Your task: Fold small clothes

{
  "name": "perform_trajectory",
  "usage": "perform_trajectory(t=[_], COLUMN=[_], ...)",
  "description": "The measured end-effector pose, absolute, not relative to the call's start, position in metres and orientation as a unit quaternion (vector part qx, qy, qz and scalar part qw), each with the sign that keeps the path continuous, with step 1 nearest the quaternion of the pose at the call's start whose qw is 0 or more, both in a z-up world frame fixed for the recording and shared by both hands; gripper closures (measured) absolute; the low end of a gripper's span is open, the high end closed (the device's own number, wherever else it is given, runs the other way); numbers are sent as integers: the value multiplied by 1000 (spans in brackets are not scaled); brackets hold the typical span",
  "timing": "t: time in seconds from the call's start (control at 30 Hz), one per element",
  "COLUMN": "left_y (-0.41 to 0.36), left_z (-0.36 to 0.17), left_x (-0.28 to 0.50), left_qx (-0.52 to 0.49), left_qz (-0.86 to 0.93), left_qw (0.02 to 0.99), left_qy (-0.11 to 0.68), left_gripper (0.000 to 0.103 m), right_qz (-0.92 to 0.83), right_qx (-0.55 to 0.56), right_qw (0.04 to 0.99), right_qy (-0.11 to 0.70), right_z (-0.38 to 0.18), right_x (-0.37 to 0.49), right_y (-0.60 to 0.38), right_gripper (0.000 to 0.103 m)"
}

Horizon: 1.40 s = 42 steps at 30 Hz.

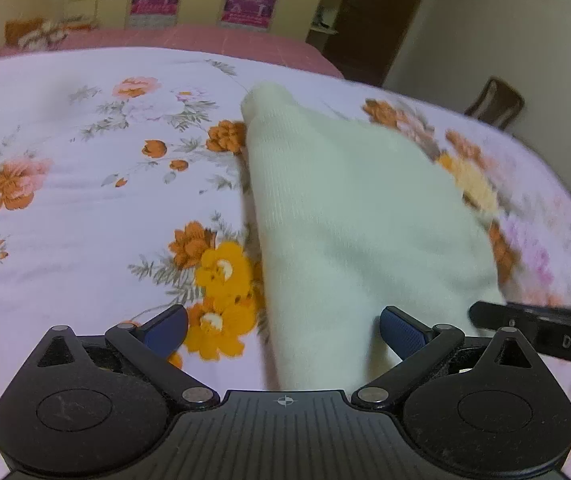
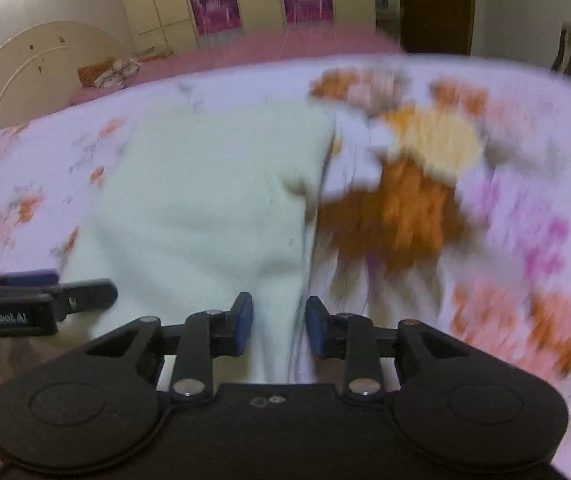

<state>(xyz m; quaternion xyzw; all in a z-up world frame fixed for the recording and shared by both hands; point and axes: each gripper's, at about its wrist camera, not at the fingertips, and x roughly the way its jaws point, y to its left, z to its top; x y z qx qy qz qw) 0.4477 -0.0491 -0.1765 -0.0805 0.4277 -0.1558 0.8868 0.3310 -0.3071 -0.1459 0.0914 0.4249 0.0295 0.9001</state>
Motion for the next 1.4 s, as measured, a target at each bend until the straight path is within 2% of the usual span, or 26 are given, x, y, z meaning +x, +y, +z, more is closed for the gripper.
perform_trajectory(t=[0.03,0.1,0.13,0.17,0.33,0.53,0.6,0.63,0.7,0.73,0.83,1.0,1.07,1.13,1.23,1.4], left_y=[-48,-47,-48,-50,-57,-63,-67,-68,-71,-73,-72,-73,-71,-70,-71,-68], left_z=[-174,-169,-168,-167,-169,-183,-185,-185,-184,-184,-184,-187,-186,-181,-175,-166], left_x=[452,464,469,474,493,505,506,507,509,510,512,515,516,514,511,507], left_qx=[-92,-107,-108,-107,-123,-143,-144,-146,-152,-158,-176,-167,-172,-176,-160,-157], left_qz=[-154,-152,-152,-152,-156,-174,-185,-189,-203,-209,-213,-220,-220,-223,-230,-235], left_qw=[886,885,886,886,882,872,872,872,867,864,857,858,856,858,864,870], left_qy=[428,426,425,424,426,434,429,428,429,430,436,434,435,428,418,405], left_gripper=[2,2,2,2,2,2,2,3,3,12,30,34,42,59,60,63], right_qz=[33,34,34,35,48,84,98,107,115,118,131,130,125,120,118,119], right_qx=[102,130,140,148,170,269,291,302,311,306,305,282,274,260,243,247], right_qw=[902,907,909,910,903,867,862,857,855,856,856,864,866,871,883,887], right_qy=[418,399,392,385,392,411,404,404,399,398,397,397,398,400,384,372], right_z=[-143,-135,-132,-129,-135,-166,-172,-175,-179,-179,-176,-176,-174,-169,-159,-151], right_x=[331,334,337,342,370,397,401,403,406,407,408,412,413,413,405,403], right_y=[-311,-321,-325,-328,-338,-357,-361,-363,-363,-362,-359,-357,-353,-348,-342,-340], right_gripper=[68,51,39,37,37,38,44,55,58,60,68,66,65,68,72,73])
